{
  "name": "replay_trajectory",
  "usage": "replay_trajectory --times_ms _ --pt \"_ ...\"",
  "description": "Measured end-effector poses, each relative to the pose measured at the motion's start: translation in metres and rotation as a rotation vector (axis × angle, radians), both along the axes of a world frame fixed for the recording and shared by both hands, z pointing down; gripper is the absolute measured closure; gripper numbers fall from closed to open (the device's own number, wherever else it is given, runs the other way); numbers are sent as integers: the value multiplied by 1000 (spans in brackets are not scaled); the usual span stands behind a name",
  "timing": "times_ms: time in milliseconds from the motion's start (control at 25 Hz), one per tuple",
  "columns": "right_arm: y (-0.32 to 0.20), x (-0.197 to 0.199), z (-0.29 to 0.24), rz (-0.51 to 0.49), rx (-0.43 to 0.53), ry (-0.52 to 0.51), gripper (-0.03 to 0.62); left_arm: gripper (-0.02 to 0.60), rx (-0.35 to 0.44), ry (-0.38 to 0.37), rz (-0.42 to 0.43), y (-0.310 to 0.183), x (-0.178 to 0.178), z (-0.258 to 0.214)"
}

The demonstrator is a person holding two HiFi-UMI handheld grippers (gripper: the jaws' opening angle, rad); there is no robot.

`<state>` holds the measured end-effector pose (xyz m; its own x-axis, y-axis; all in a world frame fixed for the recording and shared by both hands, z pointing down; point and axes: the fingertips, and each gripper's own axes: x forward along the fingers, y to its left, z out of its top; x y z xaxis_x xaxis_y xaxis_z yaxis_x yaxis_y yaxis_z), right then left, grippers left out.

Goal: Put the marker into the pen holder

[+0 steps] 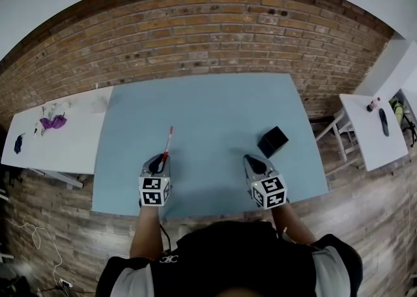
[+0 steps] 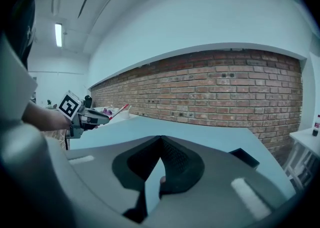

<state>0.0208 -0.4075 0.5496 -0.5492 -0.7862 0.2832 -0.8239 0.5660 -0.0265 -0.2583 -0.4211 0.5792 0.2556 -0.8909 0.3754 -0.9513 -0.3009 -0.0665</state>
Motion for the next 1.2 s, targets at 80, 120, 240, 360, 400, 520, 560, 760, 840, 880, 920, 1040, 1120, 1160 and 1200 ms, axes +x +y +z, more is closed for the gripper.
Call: replay_trajectory --times_ms 80,120,240,360,400,520,560,760,840,880,920,1040,1120,1160,1200 --pt "-2 22 8 10 -7 -11 589 512 1 -14 1 -6 20 0" --pt "-2 35 12 12 -12 -15 591 512 2 -18 1 -8 31 0" --pt "-3 75 18 18 -12 -31 589 512 3 -46 9 -15 68 1" --pt "-7 123 18 44 -7 -67 590 512 1 -92 0 -21 100 -1" --pt "-8 142 19 56 -11 -77 589 512 2 -101 -8 -21 111 -2" --pt "-12 196 27 88 -33 -88 589 512 4 -130 -44 -17 142 -6" --pt "-11 211 30 91 -44 -90 590 512 3 -140 -59 -13 152 -8" --pt "-5 278 30 55 -85 -78 589 512 -12 -161 -110 11 208 -20" --pt "-7 296 25 44 -92 -76 589 512 -22 -162 -113 17 225 -22" --pt "-8 303 21 41 -94 -84 589 512 -27 -169 -108 19 232 -24" --pt "-10 307 18 41 -94 -94 589 512 -30 -180 -101 19 239 -25" --pt "-12 315 11 45 -90 -113 589 512 -32 -203 -80 15 252 -32" --pt "-11 317 11 49 -94 -113 590 512 -45 -226 -61 11 258 -33" --pt "-9 317 11 50 -97 -111 589 512 -57 -247 -49 10 260 -31" --pt "-6 318 11 52 -99 -110 589 512 -70 -269 -37 9 261 -29"
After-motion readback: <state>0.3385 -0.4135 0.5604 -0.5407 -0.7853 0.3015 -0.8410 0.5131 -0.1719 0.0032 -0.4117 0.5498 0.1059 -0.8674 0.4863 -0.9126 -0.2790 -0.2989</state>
